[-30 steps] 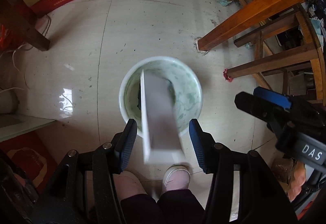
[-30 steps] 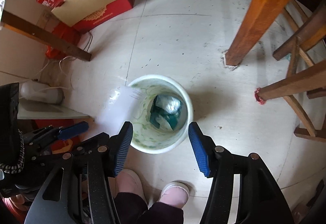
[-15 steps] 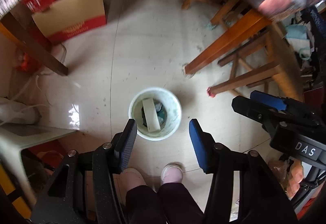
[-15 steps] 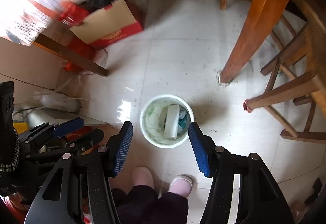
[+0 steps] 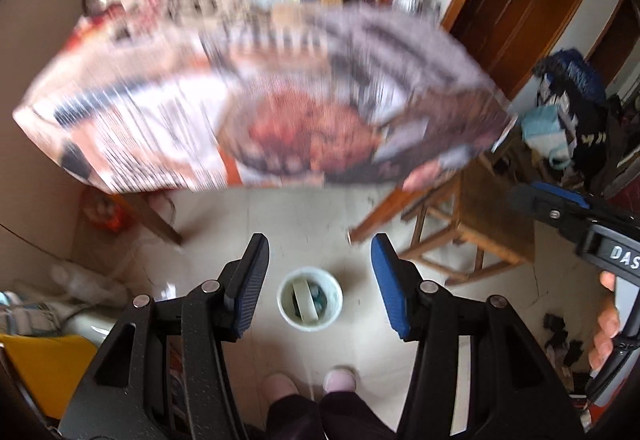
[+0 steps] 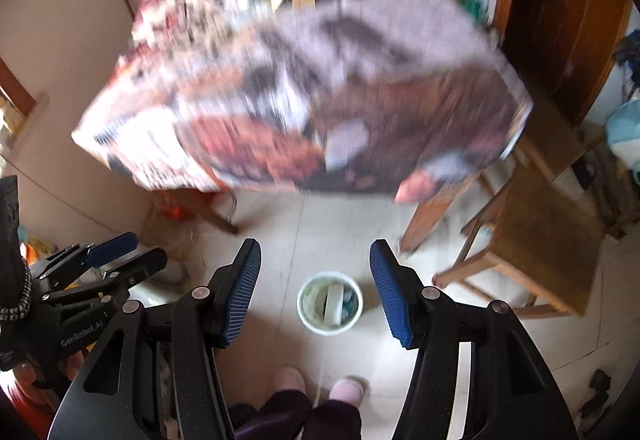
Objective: Collect trash
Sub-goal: 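Move both tools back up to the table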
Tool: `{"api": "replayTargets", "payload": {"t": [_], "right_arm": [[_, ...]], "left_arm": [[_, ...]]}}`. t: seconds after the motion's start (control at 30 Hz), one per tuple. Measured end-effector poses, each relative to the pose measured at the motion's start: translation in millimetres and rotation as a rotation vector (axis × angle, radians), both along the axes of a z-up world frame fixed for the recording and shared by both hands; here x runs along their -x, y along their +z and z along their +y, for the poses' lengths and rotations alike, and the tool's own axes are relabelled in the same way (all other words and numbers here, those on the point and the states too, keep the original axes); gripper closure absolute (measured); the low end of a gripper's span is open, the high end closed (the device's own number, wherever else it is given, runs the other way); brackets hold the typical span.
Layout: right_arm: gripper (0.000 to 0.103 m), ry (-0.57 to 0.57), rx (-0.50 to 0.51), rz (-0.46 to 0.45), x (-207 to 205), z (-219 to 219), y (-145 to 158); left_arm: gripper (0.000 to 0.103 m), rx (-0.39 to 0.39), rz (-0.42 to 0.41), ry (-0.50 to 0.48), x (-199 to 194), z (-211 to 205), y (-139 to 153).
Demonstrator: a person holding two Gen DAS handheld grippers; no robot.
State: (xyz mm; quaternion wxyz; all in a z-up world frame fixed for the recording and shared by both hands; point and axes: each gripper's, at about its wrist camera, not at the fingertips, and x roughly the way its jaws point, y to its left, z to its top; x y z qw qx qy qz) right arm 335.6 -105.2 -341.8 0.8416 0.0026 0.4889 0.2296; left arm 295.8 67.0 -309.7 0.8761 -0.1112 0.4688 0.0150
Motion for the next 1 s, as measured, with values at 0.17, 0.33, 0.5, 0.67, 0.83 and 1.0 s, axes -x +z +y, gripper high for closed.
{"api": "replayTargets", "payload": {"t": [0.17,0.33,0.5,0.67,0.83,1.0], "right_arm": [[0.050,-0.043,-0.049,-0.105,25.6,0.1,78.1],[0.050,-0.068,-0.083,-0.218,52.0,7.9,145.2],[0.050,-0.074,-0.108,-0.343,75.2,17.8,199.2],[0.050,-0.100,-0.106,-0.441,91.3,25.4,227.8],[0.035,-0.127,-0.131,-0.454,94.4,27.2,234.7],[0.028,-0.152,-0.115,-0.487,91.7,24.9,243.4]], "left_arm": [[0.051,0.007,-0.130,0.000,22.7,19.8,78.4],[0.047,-0.009,-0.265,0.012,44.8,34.0,151.5],[0.044,-0.032,-0.378,0.020,67.0,50.6,210.3],[0.040,-0.064,-0.451,0.004,84.0,57.0,240.6],[0.023,-0.075,-0.483,0.008,90.1,60.5,254.5],[0.015,-0.052,-0.489,0.014,76.2,62.7,258.0]]}}
